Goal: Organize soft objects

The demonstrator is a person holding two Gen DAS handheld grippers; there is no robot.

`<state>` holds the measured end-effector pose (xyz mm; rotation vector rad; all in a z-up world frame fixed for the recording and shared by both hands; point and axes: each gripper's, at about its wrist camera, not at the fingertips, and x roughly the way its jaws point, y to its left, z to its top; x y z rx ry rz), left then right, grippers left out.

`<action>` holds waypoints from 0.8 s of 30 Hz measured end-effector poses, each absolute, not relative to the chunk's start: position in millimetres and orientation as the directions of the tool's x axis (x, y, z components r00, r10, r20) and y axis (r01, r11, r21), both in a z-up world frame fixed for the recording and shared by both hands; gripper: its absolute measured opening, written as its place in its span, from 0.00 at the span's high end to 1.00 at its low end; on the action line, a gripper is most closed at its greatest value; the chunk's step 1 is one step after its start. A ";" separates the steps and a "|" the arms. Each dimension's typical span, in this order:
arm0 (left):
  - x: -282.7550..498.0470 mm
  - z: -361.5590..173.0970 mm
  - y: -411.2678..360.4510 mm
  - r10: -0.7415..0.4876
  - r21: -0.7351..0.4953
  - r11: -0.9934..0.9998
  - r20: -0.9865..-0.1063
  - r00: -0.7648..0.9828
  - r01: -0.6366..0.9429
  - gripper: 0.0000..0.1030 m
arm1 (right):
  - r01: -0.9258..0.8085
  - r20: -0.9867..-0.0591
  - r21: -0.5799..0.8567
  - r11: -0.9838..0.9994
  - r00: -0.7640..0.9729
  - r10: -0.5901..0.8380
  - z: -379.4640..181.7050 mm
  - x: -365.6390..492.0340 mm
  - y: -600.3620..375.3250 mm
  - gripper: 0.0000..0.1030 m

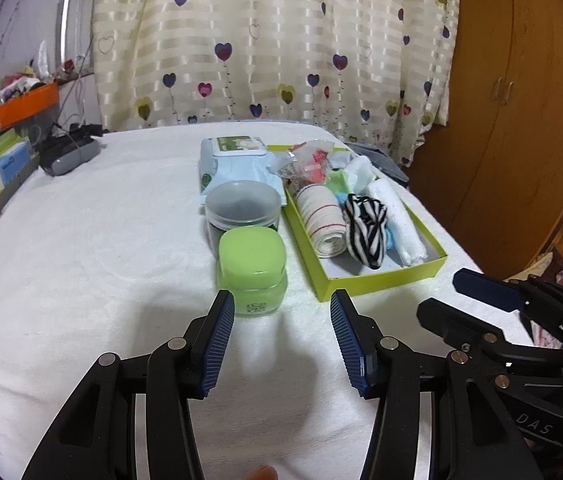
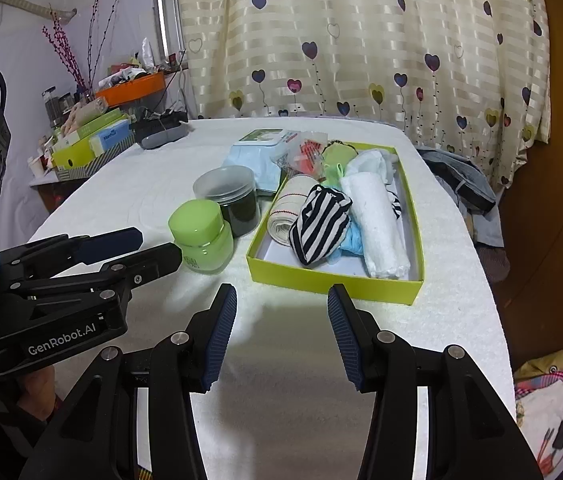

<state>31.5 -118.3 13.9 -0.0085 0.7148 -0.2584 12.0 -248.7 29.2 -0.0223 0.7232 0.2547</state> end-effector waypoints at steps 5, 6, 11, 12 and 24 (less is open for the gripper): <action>31.3 13.3 -117.7 -0.234 -0.092 0.969 -0.645 0.727 0.230 0.52 | -0.240 -0.660 0.069 0.968 0.717 0.224 27.1 13.6 -248.8 0.53; 31.1 13.1 -117.4 -0.233 -0.092 0.969 -0.647 0.726 0.230 0.52 | -0.241 -0.661 0.069 0.968 0.716 0.225 26.7 13.8 -248.5 0.53; 32.4 12.8 -118.3 -0.217 -0.074 0.972 -0.656 0.723 0.225 0.52 | -0.243 -0.665 0.072 0.967 0.711 0.228 25.4 16.8 -249.7 0.53; 32.5 12.7 -119.0 -0.217 -0.072 0.971 -0.657 0.722 0.226 0.52 | -0.243 -0.665 0.072 0.967 0.711 0.228 25.2 17.0 -249.9 0.53; 34.0 11.2 -120.3 -0.214 -0.070 0.972 -0.662 0.718 0.225 0.52 | -0.243 -0.667 0.074 0.967 0.709 0.229 24.3 18.2 -251.3 0.53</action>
